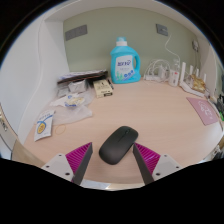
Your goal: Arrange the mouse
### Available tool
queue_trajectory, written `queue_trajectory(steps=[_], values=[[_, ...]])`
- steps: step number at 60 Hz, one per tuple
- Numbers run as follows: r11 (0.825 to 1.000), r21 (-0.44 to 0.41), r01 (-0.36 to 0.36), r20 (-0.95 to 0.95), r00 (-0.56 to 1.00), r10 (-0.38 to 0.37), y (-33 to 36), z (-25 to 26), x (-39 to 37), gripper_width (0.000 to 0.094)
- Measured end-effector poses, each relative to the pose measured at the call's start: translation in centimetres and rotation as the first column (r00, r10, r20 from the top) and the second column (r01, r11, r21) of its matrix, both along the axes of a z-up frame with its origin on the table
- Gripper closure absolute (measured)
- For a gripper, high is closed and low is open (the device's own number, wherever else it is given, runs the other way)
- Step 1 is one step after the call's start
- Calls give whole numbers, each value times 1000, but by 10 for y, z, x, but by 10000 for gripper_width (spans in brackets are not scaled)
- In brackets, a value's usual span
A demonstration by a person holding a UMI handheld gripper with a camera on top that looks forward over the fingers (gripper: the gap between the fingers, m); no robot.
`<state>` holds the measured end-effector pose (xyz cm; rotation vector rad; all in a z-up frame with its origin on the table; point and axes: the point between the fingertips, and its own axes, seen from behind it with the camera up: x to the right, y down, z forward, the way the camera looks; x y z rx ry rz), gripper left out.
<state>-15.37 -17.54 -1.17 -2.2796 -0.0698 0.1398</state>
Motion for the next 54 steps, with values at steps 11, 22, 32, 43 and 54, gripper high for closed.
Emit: queue_trajectory(steps=[11,22,32,43,54], values=[[1000,1,9,41,999,-9,37,-4,-14,127],[1000,15,18,96,995,-19,52,-7,-21,458],[999,8,-32,97,995,31,53,-7,-24,560],[992,66,-111,77,991,106,56,42,-18,590],[942,317,-110,2,993,115,90,207,63,588]])
